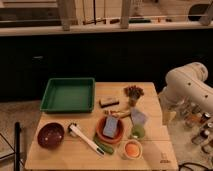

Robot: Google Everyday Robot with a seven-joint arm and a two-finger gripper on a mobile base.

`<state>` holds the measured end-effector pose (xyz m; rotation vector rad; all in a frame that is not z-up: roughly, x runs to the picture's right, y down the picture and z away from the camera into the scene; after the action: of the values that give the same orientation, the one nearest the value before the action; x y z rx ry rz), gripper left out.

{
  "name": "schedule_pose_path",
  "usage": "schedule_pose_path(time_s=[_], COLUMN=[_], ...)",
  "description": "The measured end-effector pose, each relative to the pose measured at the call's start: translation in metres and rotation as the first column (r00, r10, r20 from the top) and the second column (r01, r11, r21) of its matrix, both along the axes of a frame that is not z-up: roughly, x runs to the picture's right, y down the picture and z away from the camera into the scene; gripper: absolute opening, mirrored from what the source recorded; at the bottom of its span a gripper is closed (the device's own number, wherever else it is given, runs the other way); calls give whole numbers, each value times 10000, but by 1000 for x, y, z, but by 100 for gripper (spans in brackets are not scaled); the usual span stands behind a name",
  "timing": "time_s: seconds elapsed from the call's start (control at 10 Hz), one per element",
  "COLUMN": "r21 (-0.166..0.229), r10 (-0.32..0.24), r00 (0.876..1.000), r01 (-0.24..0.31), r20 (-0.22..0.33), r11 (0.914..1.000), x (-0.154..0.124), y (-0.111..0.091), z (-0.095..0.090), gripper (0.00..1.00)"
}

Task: Place eraser in purple bowl

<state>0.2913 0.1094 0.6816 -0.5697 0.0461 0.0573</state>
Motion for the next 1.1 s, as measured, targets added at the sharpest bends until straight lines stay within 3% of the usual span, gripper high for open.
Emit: schedule_pose_path(time_s=[0.5, 1.1], r21=[4, 213], r10=[-1, -416], r00=[10000, 9964], r01=[1, 401], r20=[12, 744], r11=[10000, 9990], x=[-1, -72], y=[0, -11], z=[0, 23], gripper=[80, 80])
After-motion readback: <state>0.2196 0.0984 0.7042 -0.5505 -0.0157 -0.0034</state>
